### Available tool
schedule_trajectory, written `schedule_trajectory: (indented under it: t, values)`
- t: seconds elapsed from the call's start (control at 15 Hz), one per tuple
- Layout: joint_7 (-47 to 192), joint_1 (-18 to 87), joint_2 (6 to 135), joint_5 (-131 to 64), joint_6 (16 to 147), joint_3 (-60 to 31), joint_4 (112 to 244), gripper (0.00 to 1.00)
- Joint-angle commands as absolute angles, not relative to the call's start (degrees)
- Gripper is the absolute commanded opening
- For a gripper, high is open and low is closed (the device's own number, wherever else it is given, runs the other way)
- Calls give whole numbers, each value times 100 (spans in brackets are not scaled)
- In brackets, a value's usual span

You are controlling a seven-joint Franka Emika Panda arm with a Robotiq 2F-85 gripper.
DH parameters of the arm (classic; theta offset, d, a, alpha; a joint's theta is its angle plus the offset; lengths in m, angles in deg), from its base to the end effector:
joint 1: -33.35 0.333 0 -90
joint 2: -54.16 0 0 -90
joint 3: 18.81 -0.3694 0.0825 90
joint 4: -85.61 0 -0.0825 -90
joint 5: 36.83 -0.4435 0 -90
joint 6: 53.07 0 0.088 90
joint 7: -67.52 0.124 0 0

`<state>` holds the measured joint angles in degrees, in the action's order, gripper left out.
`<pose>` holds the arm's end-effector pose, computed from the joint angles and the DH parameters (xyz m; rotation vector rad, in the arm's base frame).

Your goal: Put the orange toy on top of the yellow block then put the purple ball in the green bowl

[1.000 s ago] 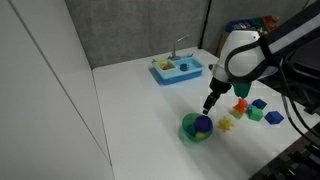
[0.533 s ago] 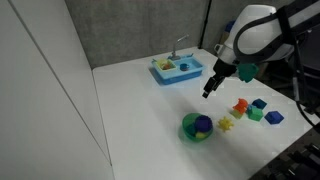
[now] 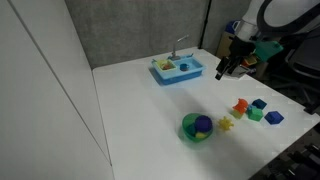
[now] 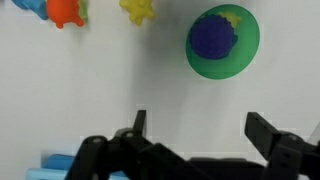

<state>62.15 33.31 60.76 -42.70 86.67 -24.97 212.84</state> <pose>0.5983 0.0651 0.3290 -3.0485 -0.1899 -0.1571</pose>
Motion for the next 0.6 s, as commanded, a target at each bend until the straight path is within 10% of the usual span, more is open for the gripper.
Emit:
schedule_trajectory:
  t: [0.0,0.53]
  values:
    - [6879,3480,5466,-3897,7772,-2321,21276,100]
    - [7587,3600,4638,-3826,5819,-2412,20852,100]
